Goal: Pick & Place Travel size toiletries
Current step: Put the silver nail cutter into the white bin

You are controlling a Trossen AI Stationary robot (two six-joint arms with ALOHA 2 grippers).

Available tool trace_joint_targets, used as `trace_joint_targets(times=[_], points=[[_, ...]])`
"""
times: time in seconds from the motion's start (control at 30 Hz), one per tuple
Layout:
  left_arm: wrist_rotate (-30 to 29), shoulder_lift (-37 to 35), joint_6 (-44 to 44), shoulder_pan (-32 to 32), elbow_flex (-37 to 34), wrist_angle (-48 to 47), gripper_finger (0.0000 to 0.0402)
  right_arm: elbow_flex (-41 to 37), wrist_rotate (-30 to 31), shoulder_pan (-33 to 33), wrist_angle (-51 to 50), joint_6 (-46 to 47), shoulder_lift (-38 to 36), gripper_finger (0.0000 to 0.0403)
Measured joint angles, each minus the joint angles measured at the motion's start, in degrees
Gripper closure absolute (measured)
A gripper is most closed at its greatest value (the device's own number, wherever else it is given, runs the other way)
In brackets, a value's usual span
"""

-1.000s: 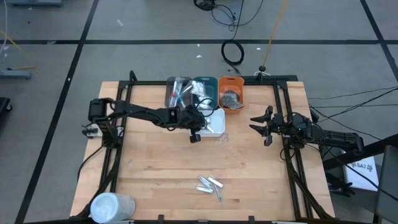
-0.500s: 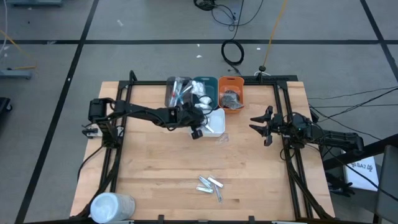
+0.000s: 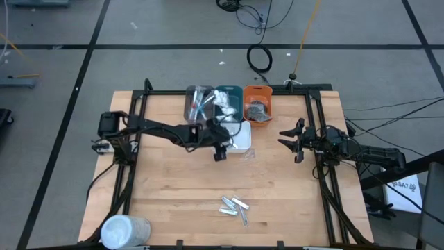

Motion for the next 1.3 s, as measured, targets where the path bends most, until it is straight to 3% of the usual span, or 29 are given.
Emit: trace_joint_targets(times=[0.27,0.47,0.7,0.8,0.97,1.17,1.3], points=[[-0.9,0.0,2.9,-9.9,13.7,-16.9,0.0141,0.0,0.0,0.0,0.0,0.0,0.0,0.0261],[-3.2,-0.1,1.1,-18.8,19.0,-21.2,0.0159,0.0,0.0,0.0,0.0,0.0,0.0,0.0261],[-2.4,-0.1,-8.0,-26.3,15.4,-20.0,0.0178,0.0,0.0,0.0,0.0,0.0,0.0,0.0261],[-2.5,-0.1,-12.1,-28.1,11.5,-14.3,0.0186,0.0,0.0,0.0,0.0,0.0,0.0,0.0261],[-2.4,-0.1,-15.5,-29.6,3.6,-3.4,0.0195,0.0,0.0,0.0,0.0,0.0,0.0,0.0261],[-2.2,1.4,-16.8,-29.3,-0.7,1.7,0.0207,0.0,0.0,0.0,0.0,0.0,0.0,0.0261],[4.4,6.8,-15.1,-28.7,1.2,2.4,0.0214,0.0,0.0,0.0,0.0,0.0,0.0,0.0261]])
